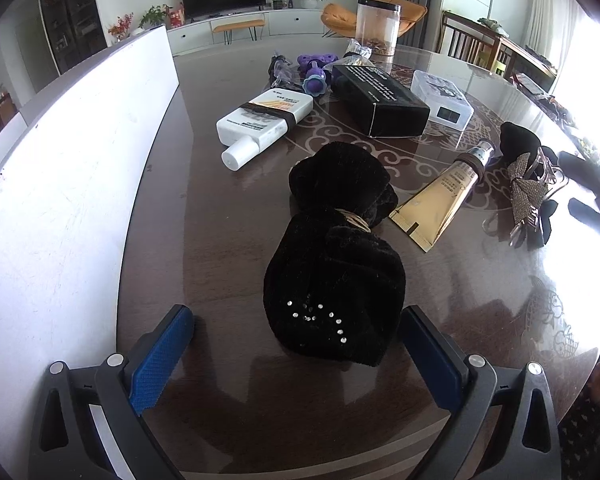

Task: Organize objects
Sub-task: 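Close the left tool on the black velvet pouch while the right tool grasps the rhinestone claw clip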

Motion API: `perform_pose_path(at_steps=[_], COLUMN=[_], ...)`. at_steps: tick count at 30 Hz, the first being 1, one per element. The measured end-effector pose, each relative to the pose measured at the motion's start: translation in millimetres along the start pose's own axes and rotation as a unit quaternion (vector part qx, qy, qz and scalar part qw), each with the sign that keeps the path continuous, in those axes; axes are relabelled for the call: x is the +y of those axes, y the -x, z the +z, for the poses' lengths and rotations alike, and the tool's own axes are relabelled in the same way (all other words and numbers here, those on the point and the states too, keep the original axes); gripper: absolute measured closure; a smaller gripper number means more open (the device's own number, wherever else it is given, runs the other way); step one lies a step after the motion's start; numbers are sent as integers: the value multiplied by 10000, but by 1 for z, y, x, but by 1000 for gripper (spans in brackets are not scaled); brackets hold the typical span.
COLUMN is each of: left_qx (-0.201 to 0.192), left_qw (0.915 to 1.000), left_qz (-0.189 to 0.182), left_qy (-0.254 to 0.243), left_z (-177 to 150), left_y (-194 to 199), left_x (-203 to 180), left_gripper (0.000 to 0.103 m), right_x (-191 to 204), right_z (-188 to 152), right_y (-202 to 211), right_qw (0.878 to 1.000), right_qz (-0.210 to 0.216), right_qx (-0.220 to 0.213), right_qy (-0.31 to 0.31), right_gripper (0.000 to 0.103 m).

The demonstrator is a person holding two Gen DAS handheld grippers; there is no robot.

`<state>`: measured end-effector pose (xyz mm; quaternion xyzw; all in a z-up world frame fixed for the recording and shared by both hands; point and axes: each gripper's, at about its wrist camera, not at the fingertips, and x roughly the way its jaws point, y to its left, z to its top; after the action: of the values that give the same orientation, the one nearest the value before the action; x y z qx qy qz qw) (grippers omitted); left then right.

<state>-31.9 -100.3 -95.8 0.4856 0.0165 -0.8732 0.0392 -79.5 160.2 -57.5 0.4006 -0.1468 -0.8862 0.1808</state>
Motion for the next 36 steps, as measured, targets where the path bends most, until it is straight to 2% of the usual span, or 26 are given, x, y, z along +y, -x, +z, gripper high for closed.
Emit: perform_pose_path(at_steps=[2,4,6,9,16,21,25,28,31,35,36], left_qx=[49,85,86,27,75,189,532,457,344,308,315], left_qw=[10000,9999,9999,9998,9998,9997,9980,9981,9981,9988,9990], left_qz=[-8,-36,-73,-99,-91,-88,-182,-376,-506,-357,-276], left_qy=[-15,-61,-120,-170,-156,-156,-289,-147,-30,-110,-184], left_z=[1,0,-1,-4,-2,-1,4,9,20,34,35], left_y=[-1,0,1,2,1,0,-1,3,5,-2,-4], left_x=[0,0,1,1,0,0,0,5,8,3,-1], left_gripper=[0,0,0,0,0,0,0,0,0,0,2], right_x=[25,35,37,34,5,-7,-6,3,19,25,20], right_z=[-5,-8,-9,-11,-19,-18,-21,-19,-12,8,11], right_y=[-30,-52,-67,-73,-54,-35,-30,-33,-33,-47,-54], right_qw=[9976,9933,9902,9836,9731,9773,9770,9670,9763,9831,9837], right_qz=[-362,-747,-899,-1224,-1866,-1752,-1750,-1948,-1566,-1446,-1437], right_qx=[355,570,712,760,895,905,929,1359,1227,1032,1060], right_qy=[479,666,799,1082,1008,769,794,924,854,433,224], right_gripper=[0,0,0,0,0,0,0,0,0,0,5])
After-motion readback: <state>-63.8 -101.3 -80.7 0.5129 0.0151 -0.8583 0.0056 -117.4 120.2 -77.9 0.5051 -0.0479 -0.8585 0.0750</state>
